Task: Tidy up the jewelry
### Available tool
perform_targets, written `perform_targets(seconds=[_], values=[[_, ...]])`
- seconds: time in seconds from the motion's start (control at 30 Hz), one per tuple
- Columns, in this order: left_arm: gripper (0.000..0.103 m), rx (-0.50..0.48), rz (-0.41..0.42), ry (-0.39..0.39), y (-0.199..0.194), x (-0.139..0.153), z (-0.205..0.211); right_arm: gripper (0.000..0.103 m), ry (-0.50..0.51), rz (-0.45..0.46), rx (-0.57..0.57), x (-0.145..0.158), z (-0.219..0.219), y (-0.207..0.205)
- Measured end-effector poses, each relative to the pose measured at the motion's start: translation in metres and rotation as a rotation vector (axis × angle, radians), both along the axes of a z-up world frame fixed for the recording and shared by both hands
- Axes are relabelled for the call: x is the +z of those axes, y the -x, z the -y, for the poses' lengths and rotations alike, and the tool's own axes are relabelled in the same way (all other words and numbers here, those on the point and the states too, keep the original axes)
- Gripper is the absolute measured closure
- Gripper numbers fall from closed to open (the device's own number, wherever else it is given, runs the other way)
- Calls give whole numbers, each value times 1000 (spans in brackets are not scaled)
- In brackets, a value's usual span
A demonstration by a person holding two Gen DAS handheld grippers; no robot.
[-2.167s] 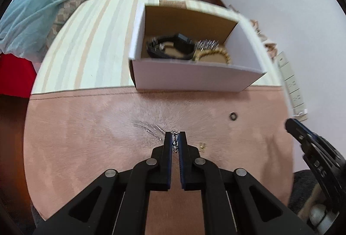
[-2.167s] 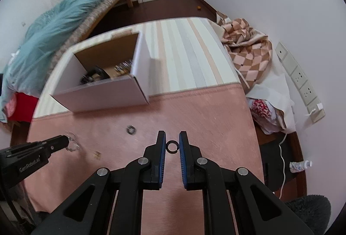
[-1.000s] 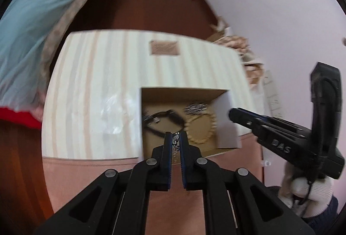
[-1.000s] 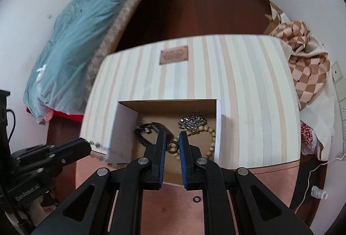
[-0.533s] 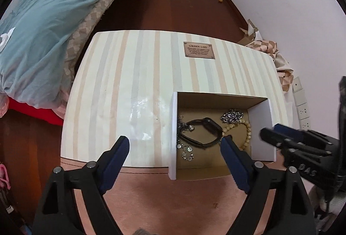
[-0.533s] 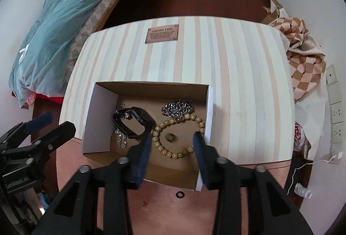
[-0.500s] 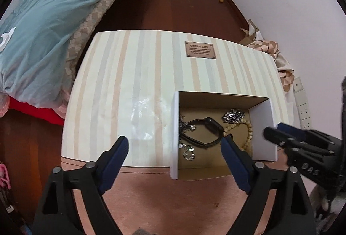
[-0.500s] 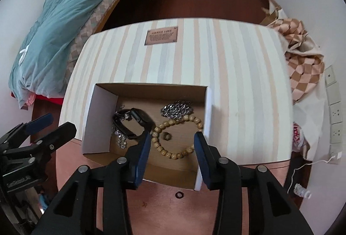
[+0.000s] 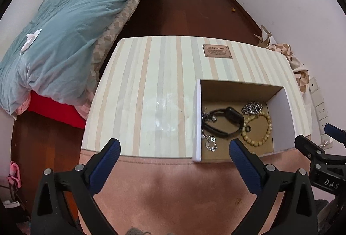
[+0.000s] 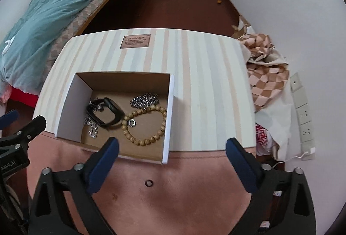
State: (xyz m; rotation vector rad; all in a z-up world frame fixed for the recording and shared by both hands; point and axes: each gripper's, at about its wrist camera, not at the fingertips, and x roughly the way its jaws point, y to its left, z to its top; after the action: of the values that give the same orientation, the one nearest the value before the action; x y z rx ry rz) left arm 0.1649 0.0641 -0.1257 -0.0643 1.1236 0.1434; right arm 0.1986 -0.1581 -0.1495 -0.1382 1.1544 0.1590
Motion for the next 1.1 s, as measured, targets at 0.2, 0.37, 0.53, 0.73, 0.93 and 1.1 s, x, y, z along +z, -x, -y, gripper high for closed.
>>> perform_targets(seconds=[0.2,0.37,0.53,0.73,0.93,1.1], values=[[0,8,46,-14,22,16,10,1,14,63,-23,17,3,26],[0,2,105,-21,42,42,18,1,-8,117,-41,41,7,48],[0,-13,171,-18,63,71,26,1,-22,190,-68,71,18,75],[0,-39,228,9,90,99,37,1,-41,269,-92,110,29,106],[0,-47,280,11,111,118,46,1,-60,319,-99,135,36,135],[0,-22,269,-3,119,116,48,1,-83,317,-110,136,42,142]])
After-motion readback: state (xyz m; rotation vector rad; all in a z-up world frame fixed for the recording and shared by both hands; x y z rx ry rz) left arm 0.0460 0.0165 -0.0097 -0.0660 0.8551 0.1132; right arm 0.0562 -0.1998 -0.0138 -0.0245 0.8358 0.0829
